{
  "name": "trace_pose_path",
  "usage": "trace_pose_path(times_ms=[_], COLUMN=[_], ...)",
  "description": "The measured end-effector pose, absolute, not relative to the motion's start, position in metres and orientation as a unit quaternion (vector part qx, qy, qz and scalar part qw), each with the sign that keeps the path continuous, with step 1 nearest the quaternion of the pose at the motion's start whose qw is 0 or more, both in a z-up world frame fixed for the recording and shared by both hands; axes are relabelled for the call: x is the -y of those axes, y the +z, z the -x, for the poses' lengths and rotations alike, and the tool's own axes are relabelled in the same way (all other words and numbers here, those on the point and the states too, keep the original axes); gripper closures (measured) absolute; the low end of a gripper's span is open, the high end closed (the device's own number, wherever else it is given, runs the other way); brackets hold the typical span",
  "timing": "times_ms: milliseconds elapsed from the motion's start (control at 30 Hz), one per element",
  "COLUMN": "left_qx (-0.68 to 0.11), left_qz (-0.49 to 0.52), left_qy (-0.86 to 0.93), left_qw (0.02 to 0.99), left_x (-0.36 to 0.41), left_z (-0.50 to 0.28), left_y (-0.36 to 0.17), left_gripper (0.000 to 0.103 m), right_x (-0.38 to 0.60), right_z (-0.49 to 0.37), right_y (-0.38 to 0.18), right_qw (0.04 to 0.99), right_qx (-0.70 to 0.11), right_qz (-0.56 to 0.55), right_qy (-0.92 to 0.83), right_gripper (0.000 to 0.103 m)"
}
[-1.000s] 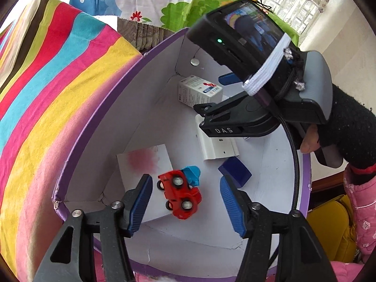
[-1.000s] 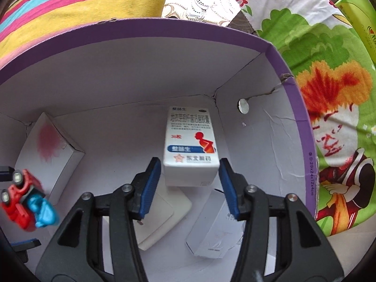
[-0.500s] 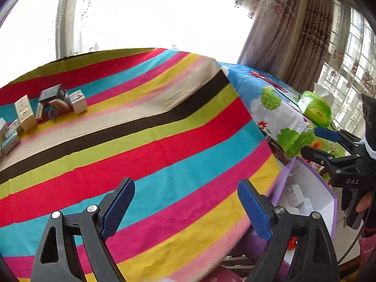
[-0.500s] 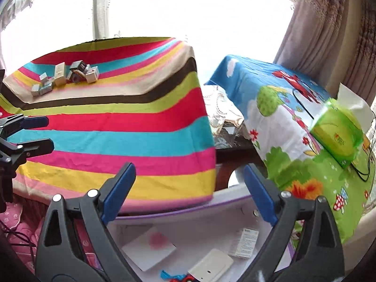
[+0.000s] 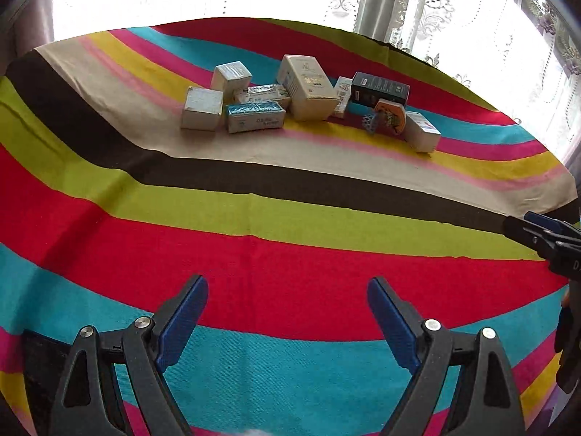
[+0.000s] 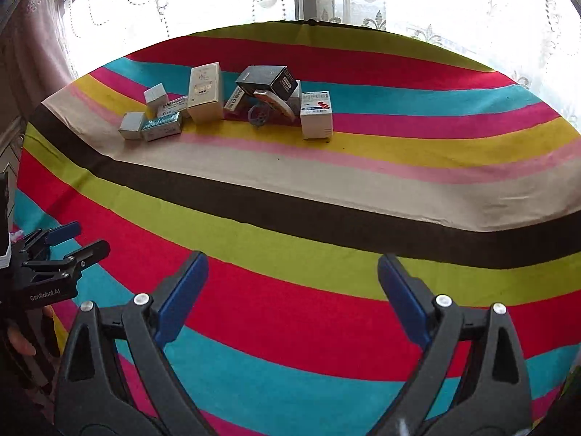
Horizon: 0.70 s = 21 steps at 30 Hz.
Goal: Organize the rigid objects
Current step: 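Withdraw both grippers from the bin back over the pile of boxes, then grasp the second white medicine box with red figure using the right gripper, then hold the medicine box in right while left moves toward the white plastic stand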
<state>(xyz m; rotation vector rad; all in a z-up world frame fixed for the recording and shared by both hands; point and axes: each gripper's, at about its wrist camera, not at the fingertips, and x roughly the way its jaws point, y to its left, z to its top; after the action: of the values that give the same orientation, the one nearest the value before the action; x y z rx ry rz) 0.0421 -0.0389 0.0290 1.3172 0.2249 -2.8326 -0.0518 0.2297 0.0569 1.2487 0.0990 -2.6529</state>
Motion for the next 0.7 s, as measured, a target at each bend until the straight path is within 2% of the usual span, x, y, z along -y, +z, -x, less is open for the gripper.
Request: trace_pose_path(times_ms=[167,367,600,633,667,700], left_qx=[-0.108,-0.153,-0.164,-0.165,-0.165,-0.164], left_qz=[-0.386,-0.39,-0.395,-0.395,-0.395,-0.395], left_qy=[-0.916,-0.908,-0.904,-0.904,-0.904,-0.904], left_qw=[0.009,-0.009,-0.017,-0.018,-0.018,-0.019], left_x=[0.05,0.061,0.061,0.061,0.061,0.06], left_z=[-0.052,-0.049,-0.047,-0.047,-0.048,-0.047], left_y=[0.032,0.027,0.022,0.022,0.022,0.022], left_gripper=[0.013,0.013,0.011,0.011,0.01,0.01], right_x=[-0.224,-0.211,-0.199,-0.198,-0.197,-0.196], right_z=[0.109,0.184,0.239,0.238,0.236,0.23], right_y=[0.047,0.038,0.014,0.015,0.016,0.019], right_qw=[0.078,0.059,0.033,0.054,0.066,0.078], right_qx=[-0.018,-0.02,-0.093,-0.091,-0.092,-0.089], right_qz=[-0.428,-0.429,-0.443,-0.435,-0.436,-0.434], right_qy=[-0.9,-0.901,-0.891,-0.894,-0.893,-0.893], right_gripper=[0.008,0.008,0.009,0.025,0.058,0.059])
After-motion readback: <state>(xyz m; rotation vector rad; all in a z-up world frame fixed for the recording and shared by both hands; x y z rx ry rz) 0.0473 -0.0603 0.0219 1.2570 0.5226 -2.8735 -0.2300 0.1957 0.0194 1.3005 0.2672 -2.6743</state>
